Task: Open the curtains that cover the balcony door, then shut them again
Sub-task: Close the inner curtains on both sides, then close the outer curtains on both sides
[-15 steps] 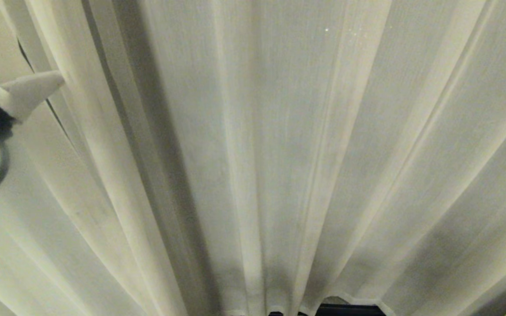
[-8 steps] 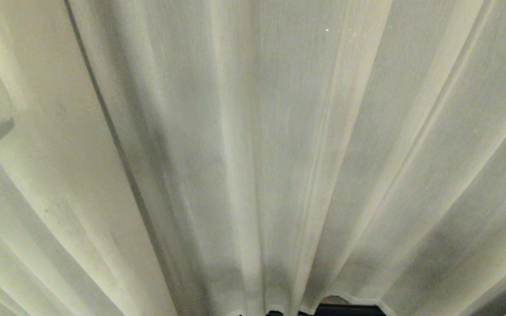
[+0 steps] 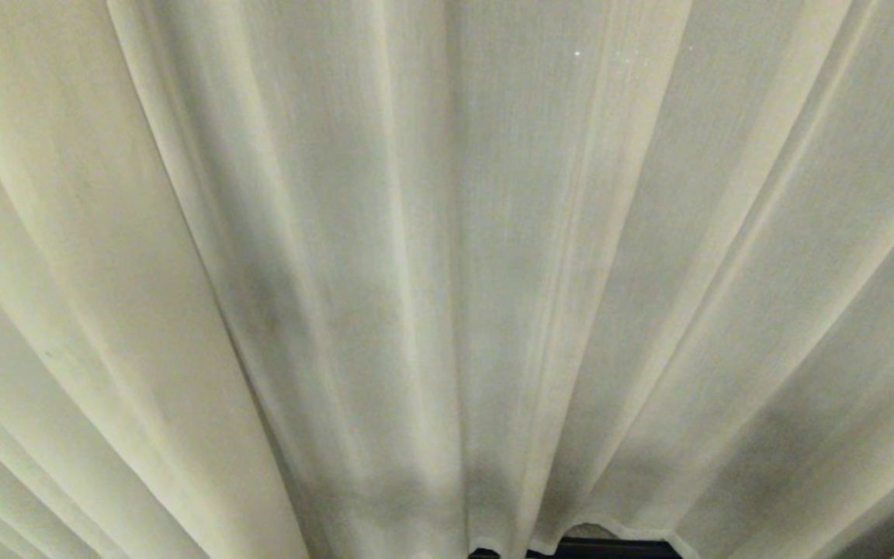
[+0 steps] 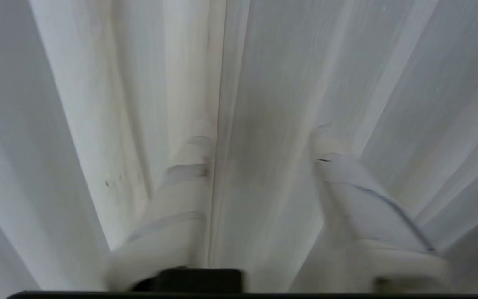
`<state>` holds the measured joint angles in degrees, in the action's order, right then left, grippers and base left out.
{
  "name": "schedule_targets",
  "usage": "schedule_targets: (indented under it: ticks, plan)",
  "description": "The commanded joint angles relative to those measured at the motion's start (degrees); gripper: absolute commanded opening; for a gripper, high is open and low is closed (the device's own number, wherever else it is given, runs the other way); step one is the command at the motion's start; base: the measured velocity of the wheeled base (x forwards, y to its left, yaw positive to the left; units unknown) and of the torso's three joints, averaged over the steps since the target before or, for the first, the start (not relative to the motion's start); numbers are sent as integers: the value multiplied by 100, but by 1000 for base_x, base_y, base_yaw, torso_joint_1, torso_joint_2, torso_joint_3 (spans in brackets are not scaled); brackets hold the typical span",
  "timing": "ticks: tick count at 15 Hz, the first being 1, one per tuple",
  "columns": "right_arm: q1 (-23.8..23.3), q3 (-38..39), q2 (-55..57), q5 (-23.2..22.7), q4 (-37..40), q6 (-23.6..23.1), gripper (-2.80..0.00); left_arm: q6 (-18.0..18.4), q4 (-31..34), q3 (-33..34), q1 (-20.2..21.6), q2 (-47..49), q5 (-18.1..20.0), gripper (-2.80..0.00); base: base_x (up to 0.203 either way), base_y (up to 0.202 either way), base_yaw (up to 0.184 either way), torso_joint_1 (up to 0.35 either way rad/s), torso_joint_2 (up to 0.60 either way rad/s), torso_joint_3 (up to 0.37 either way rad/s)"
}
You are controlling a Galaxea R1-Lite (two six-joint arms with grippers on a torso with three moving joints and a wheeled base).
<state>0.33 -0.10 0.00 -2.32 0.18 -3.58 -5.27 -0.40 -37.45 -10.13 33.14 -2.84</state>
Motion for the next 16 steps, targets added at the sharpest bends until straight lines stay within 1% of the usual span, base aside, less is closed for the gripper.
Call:
schedule_targets:
  ticks: [1,3,4,6,7,10,13,14,15,16]
  plan:
    - [2,1,9,-6,-1,-2,-280,32,191,195,33,-385,-67,-280,0,0,0,0,0,0]
    - [2,1,9,-6,-1,-2,-280,141,549,276,55,-664,-84,-280,0,0,0,0,0,0]
    - [2,1,9,-6,-1,-2,-280,157,627,366,212,-785,-73,-280,0,0,0,0,0,0]
    - [2,1,9,-6,-1,-2,-280,164,654,633,755,-989,-14,-280,0,0,0,0,0,0]
    - [6,1,9,-6,-1,-2,-280,165,655,861,945,-1154,23,-280,0,0,0,0,0,0]
    - [2,1,9,-6,-1,-2,-280,166,652,1501,1030,-1752,45,-280,0,0,0,0,0,0]
    - [2,1,9,-6,-1,-2,-280,175,646,2180,1050,-2590,4,-280,0,0,0,0,0,0]
    - [2,1,9,-6,-1,-2,-280,231,650,2424,1041,-2906,-1,-280,0,0,0,0,0,0]
    - [3,1,9,-6,-1,-2,-280,378,630,2742,1033,-3202,-9,-280,0,0,0,0,0,0]
    - [3,1,9,-6,-1,-2,-280,544,549,3067,1028,-3303,26,-280,0,0,0,0,0,0]
